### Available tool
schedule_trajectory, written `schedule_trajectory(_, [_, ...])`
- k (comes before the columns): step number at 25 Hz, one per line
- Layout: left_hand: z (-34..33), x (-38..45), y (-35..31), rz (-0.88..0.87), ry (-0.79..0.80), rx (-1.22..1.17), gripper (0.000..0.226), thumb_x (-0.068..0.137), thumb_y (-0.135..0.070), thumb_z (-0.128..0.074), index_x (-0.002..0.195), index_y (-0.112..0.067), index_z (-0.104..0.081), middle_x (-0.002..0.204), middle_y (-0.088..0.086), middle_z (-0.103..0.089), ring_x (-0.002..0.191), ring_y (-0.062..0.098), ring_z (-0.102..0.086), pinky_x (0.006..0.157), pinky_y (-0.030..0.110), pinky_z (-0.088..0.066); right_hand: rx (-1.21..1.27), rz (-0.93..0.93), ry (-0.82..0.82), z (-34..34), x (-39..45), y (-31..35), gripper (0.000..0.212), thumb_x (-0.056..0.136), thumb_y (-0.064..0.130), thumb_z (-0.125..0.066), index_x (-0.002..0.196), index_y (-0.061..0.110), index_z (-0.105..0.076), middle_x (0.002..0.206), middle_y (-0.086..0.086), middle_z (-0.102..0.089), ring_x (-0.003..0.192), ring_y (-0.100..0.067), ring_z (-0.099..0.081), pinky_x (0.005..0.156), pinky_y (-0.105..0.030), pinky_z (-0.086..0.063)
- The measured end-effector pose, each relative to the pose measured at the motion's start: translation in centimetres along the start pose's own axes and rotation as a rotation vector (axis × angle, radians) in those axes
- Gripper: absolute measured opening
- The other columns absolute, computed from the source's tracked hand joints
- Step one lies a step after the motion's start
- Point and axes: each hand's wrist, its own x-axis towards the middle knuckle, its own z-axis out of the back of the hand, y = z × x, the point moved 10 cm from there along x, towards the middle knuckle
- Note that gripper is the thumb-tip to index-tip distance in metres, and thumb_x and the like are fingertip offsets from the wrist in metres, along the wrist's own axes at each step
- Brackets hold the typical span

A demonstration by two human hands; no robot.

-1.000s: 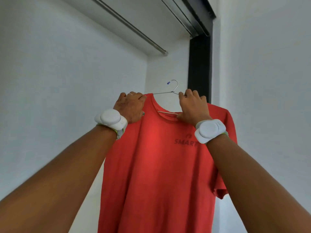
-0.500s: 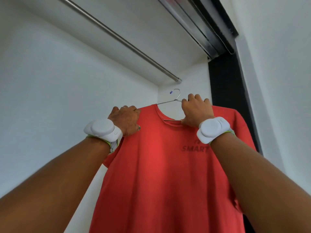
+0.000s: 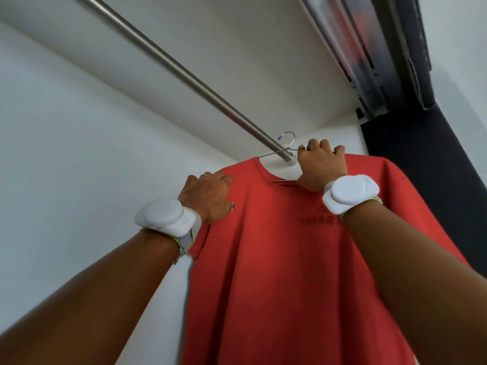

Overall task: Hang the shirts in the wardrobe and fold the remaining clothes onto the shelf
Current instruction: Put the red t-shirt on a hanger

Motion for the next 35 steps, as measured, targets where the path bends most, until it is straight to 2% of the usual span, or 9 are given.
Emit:
schedule_trajectory(5, [-1.7, 1.6, 0.6, 0.009, -0.019, -0.05, 0.056, 0.093, -0.043, -0.05, 0.142, -0.019, -0.037, 0.142, 0.0, -0.042, 0.128, 0.024, -0.041, 0.105, 0.042, -0.029, -0.047, 0.039, 0.008, -1.2, 1.0, 1.2, 0.045, 0.081, 0.019, -0.058, 0.124, 0.01, -0.051, 0.127, -0.01, -0.046, 0.122, -0.033, -0.04, 0.102, -0.062, -0.024])
schedule_trajectory(9, [-3.5, 1.6, 0.2, 0.008, 0.037, -0.071, 0.056, 0.093, -0.043, -0.05, 0.143, -0.021, -0.036, 0.144, 0.0, -0.04, 0.133, 0.024, -0.037, 0.108, 0.043, -0.025, -0.069, 0.056, -0.008, -1.7, 1.3, 0.8, 0.054, 0.08, 0.027, -0.058, 0.13, 0.009, -0.047, 0.128, -0.011, -0.047, 0.121, -0.034, -0.041, 0.099, -0.064, -0.025])
schedule_trajectory(12, [-4.0, 1.3, 0.1, -0.004, 0.051, -0.075, 0.054, 0.092, -0.043, -0.05, 0.141, -0.022, -0.038, 0.142, -0.001, -0.041, 0.133, 0.024, -0.037, 0.109, 0.045, -0.024, -0.04, 0.087, 0.001, -1.1, 2.0, 1.8, 0.044, 0.085, 0.036, -0.057, 0.123, 0.015, -0.055, 0.131, -0.01, -0.046, 0.125, -0.034, -0.037, 0.102, -0.065, -0.022])
schedule_trajectory(16, [-4.5, -0.4, 0.5, 0.027, 0.101, -0.066, 0.053, 0.093, -0.043, -0.049, 0.14, -0.022, -0.039, 0.143, 0.0, -0.041, 0.134, 0.025, -0.037, 0.111, 0.046, -0.024, -0.072, 0.194, -0.001, -1.0, 1.3, 4.6, 0.031, 0.085, 0.03, -0.059, 0.113, 0.018, -0.059, 0.121, -0.008, -0.053, 0.12, -0.032, -0.041, 0.102, -0.065, -0.02])
schedule_trajectory(21, [-3.6, -2.0, 0.0, 0.023, 0.134, -0.054, 0.053, 0.093, -0.041, -0.05, 0.141, -0.021, -0.037, 0.143, 0.002, -0.041, 0.132, 0.026, -0.038, 0.11, 0.046, -0.025, 0.111, 0.177, -0.077, 1.1, 0.1, 3.6, 0.049, 0.086, 0.036, -0.064, 0.128, 0.016, -0.049, 0.122, -0.003, -0.061, 0.122, -0.028, -0.046, 0.106, -0.061, -0.018])
schedule_trajectory(23, [-2.3, -2.6, -1.1, 0.009, 0.138, -0.097, 0.054, 0.092, -0.04, -0.052, 0.142, -0.021, -0.038, 0.143, 0.003, -0.042, 0.131, 0.027, -0.039, 0.108, 0.045, -0.027, 0.18, 0.177, -0.071, 2.4, -1.3, 3.0, 0.047, 0.089, 0.038, -0.06, 0.13, 0.016, -0.048, 0.126, -0.002, -0.059, 0.125, -0.026, -0.045, 0.107, -0.057, -0.017])
schedule_trajectory(28, [0.6, -6.8, -4.7, -0.009, 0.103, -0.196, 0.054, 0.09, -0.039, -0.056, 0.139, -0.02, -0.043, 0.139, 0.004, -0.046, 0.131, 0.027, -0.041, 0.106, 0.047, -0.031, 0.242, 0.183, -0.007, 4.1, -8.5, 2.2, 0.04, 0.094, 0.035, -0.053, 0.13, 0.017, -0.05, 0.136, -0.003, -0.054, 0.127, -0.029, -0.043, 0.105, -0.054, -0.022])
schedule_trajectory(32, [2.9, -16.2, -9.6, -0.031, 0.134, -0.284, 0.054, 0.09, -0.04, -0.057, 0.139, -0.023, -0.043, 0.141, 0.002, -0.045, 0.133, 0.027, -0.039, 0.106, 0.048, -0.031, 0.288, 0.023, 0.185, 5.3, -20.5, -1.1, 0.041, 0.093, 0.034, -0.054, 0.129, 0.015, -0.048, 0.128, -0.009, -0.056, 0.125, -0.035, -0.043, 0.104, -0.064, -0.021])
schedule_trajectory(35, [3.5, -25.9, -14.9, -0.048, 0.166, -0.349, 0.051, 0.089, -0.04, -0.057, 0.137, -0.025, -0.045, 0.138, 0.0, -0.048, 0.132, 0.026, -0.04, 0.105, 0.049, -0.031, 0.351, -0.093, 0.244, 6.8, -32.2, -4.0, 0.036, 0.093, 0.031, -0.054, 0.124, 0.014, -0.051, 0.12, -0.01, -0.058, 0.12, -0.034, -0.046, 0.103, -0.063, -0.02])
